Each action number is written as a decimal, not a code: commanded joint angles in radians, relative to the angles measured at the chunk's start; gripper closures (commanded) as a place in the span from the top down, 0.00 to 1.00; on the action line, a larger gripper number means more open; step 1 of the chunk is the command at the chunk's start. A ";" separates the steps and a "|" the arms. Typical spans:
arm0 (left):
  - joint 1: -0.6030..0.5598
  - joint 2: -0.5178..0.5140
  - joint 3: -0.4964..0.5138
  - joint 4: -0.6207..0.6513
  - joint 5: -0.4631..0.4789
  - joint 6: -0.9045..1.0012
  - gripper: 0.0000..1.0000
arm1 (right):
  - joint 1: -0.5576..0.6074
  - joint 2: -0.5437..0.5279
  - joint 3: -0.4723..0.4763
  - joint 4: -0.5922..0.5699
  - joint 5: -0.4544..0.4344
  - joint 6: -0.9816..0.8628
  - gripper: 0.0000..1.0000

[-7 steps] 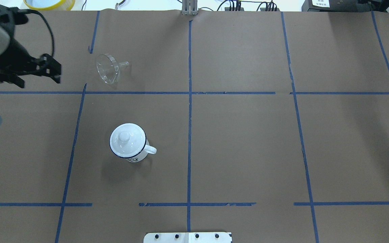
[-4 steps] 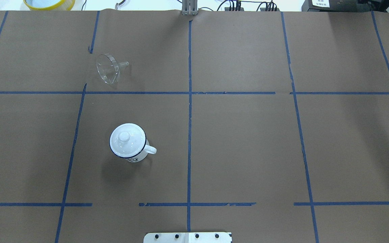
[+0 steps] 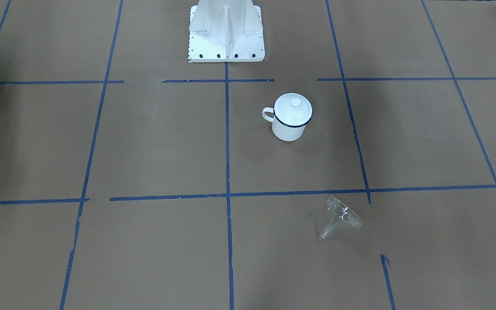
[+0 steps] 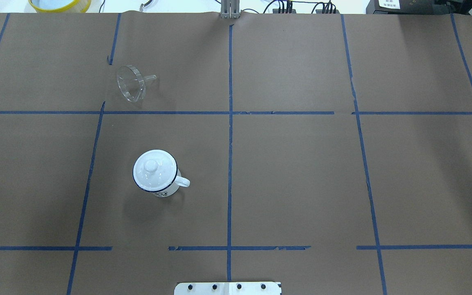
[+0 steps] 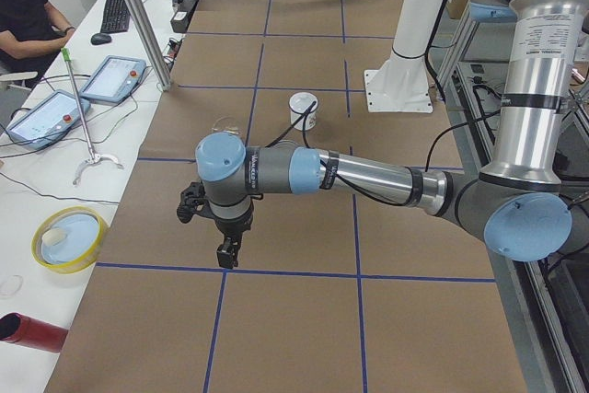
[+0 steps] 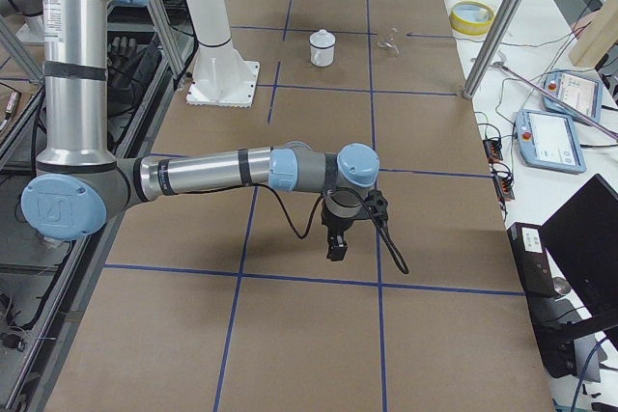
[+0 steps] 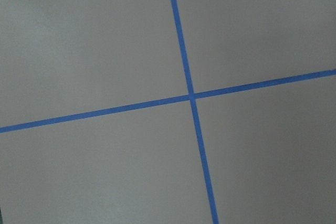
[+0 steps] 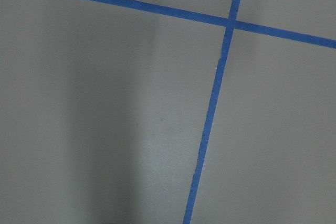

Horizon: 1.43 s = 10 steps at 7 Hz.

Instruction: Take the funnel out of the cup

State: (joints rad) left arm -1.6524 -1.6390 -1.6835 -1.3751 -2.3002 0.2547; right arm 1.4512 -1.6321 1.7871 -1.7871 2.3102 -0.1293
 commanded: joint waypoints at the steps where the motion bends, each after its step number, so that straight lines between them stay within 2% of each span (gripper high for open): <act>1: -0.009 0.018 0.011 -0.005 -0.027 0.015 1.00 | 0.000 0.000 0.000 0.000 0.000 -0.001 1.00; 4: -0.006 0.015 0.036 -0.030 -0.025 0.017 1.00 | 0.000 0.000 0.000 0.000 0.000 0.000 1.00; 6: -0.003 0.011 0.088 -0.177 -0.025 0.020 1.00 | 0.000 0.000 0.000 0.000 0.000 -0.001 1.00; 10: -0.003 0.011 0.108 -0.171 -0.021 0.020 1.00 | 0.000 0.000 0.000 0.000 0.000 -0.001 1.00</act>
State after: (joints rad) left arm -1.6552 -1.6266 -1.5786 -1.5494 -2.3238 0.2771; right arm 1.4512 -1.6321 1.7871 -1.7871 2.3102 -0.1304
